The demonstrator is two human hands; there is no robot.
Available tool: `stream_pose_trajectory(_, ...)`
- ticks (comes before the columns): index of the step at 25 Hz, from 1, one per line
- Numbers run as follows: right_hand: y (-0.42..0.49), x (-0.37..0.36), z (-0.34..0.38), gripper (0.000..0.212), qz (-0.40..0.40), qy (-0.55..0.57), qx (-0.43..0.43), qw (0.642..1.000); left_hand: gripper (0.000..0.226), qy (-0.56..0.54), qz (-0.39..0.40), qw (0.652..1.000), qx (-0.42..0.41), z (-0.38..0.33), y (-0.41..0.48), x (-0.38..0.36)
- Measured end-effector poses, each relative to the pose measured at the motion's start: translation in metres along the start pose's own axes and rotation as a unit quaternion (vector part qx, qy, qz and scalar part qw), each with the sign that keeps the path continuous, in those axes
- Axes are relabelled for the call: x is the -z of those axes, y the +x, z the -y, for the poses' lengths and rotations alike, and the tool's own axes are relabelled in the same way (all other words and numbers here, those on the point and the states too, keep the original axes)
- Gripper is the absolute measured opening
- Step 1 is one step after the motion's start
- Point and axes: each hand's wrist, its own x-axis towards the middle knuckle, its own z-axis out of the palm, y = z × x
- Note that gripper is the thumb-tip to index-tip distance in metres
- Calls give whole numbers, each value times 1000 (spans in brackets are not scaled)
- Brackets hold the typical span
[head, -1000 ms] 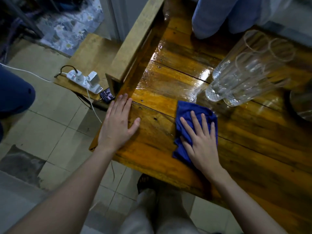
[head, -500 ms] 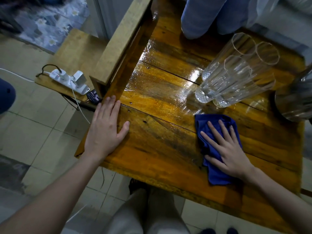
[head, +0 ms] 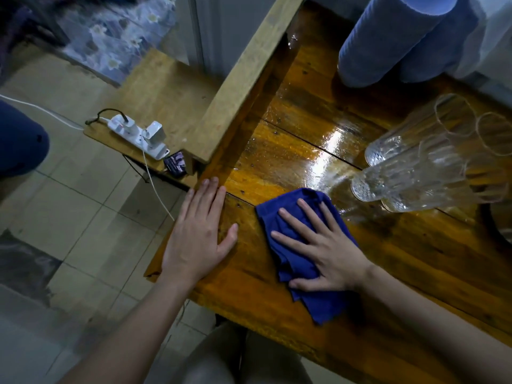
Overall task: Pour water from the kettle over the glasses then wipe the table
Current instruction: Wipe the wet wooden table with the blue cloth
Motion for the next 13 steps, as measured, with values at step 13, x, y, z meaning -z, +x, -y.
stream_pose_trajectory(13,174,39,-37,85,-131,87,-332,930,71,-11,5,1000,-2,0,1,0)
